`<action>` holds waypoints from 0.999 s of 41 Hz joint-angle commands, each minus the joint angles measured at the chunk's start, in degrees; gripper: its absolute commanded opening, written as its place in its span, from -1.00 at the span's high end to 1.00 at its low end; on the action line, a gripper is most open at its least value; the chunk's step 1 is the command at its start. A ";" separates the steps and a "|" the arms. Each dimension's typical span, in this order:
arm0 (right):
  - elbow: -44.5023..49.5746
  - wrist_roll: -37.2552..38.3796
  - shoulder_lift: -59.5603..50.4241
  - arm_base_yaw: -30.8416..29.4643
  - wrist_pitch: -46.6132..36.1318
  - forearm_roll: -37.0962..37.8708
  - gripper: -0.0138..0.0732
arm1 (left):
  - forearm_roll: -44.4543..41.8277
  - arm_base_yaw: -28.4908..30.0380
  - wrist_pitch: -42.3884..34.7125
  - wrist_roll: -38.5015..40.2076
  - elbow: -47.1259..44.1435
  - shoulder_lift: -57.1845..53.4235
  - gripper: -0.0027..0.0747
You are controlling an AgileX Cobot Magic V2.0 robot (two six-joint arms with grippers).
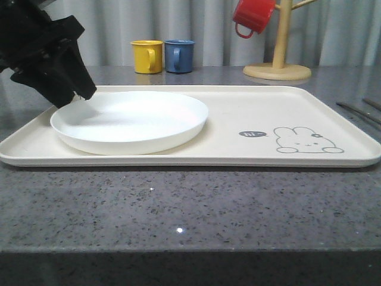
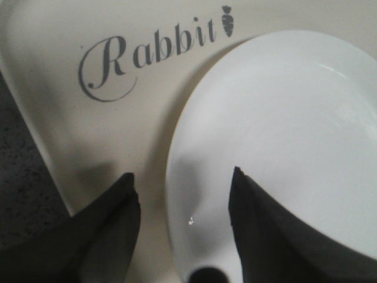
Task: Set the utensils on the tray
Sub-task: 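Release the plate on the tray and raise the left gripper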
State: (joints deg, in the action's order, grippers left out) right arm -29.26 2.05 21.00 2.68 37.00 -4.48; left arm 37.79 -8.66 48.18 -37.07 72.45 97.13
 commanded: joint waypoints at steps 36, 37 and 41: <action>-1.60 -0.12 0.89 -0.47 -3.62 -0.64 -0.44 | -39.95 -31.93 -0.41 32.04 -11.79 -40.10 -0.04; -1.82 -0.12 1.12 -0.47 -3.25 -0.64 -0.44 | -39.95 -31.93 -0.56 32.04 -12.76 -41.23 -0.04; -4.22 -0.12 3.26 -0.47 0.66 -0.64 -0.44 | -39.95 -31.93 -1.01 32.04 -15.51 -44.33 -0.04</action>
State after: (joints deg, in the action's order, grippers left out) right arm -29.99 2.05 21.89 2.68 39.00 -4.88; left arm -2.70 -40.25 51.13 -5.80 57.47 55.92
